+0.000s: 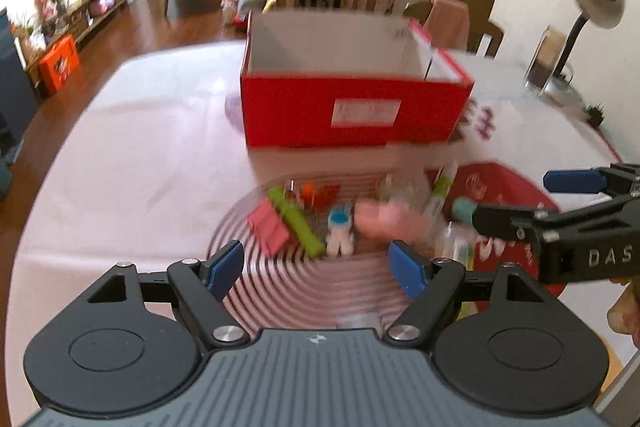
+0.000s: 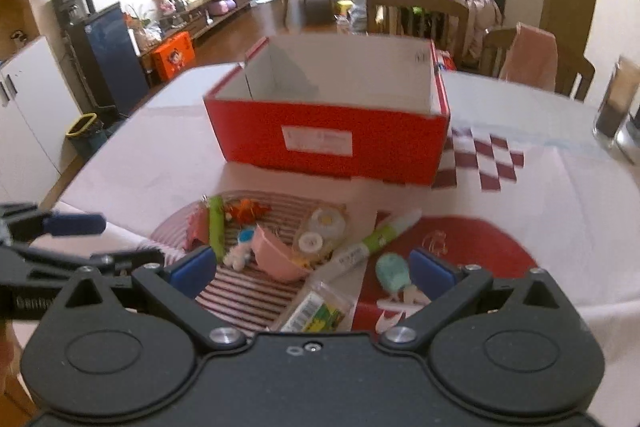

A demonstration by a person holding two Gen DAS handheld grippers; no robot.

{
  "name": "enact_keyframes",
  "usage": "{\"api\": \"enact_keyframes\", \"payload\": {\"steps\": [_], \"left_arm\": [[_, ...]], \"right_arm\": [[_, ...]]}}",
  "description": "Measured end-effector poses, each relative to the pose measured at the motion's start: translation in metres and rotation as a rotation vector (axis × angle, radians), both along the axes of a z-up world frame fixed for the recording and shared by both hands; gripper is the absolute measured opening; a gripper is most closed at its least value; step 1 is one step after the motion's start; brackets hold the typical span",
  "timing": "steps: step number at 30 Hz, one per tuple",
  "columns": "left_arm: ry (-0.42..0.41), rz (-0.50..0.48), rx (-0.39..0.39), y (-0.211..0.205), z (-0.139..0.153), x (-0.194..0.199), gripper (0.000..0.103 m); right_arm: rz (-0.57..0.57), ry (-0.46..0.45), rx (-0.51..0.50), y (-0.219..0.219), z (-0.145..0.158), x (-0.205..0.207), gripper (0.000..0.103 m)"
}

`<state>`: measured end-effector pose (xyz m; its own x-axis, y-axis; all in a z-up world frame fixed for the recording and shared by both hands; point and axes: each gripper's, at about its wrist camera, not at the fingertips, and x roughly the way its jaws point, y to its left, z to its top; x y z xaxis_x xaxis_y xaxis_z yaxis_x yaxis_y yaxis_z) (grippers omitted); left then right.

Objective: Organize rigid objects
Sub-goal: 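Withdraw both tools from the red box back toward the items, then grasp the clear pill bottle with the left tool while the right grasps the green-capped jar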

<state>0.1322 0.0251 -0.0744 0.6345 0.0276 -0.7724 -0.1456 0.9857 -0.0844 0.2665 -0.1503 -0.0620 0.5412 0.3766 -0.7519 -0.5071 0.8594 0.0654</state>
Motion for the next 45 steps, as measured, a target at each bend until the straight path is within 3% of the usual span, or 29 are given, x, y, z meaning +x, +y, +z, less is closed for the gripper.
{"api": "enact_keyframes", "payload": {"steps": [14,29,31,39,45], "left_arm": [[0.128,-0.004,-0.042,-0.021,-0.061,-0.013,0.079],[0.175,-0.043,-0.061,-0.035,-0.08,-0.014,0.078],[0.178,-0.046,-0.055,-0.036,-0.081,-0.014,0.068],[0.176,-0.073,-0.06,-0.037,-0.078,-0.014,0.044],[0.176,-0.07,-0.078,-0.034,-0.078,-0.015,0.043]], "right_arm": [[-0.112,0.127,-0.027,0.0,-0.056,0.001,0.098],[-0.123,0.21,-0.032,0.009,-0.072,0.004,0.072],[-0.125,0.213,-0.03,0.01,-0.072,0.003,0.07],[-0.138,0.235,-0.012,0.011,-0.071,0.004,0.054],[-0.162,0.244,-0.004,0.009,-0.07,0.003,0.051]]}}
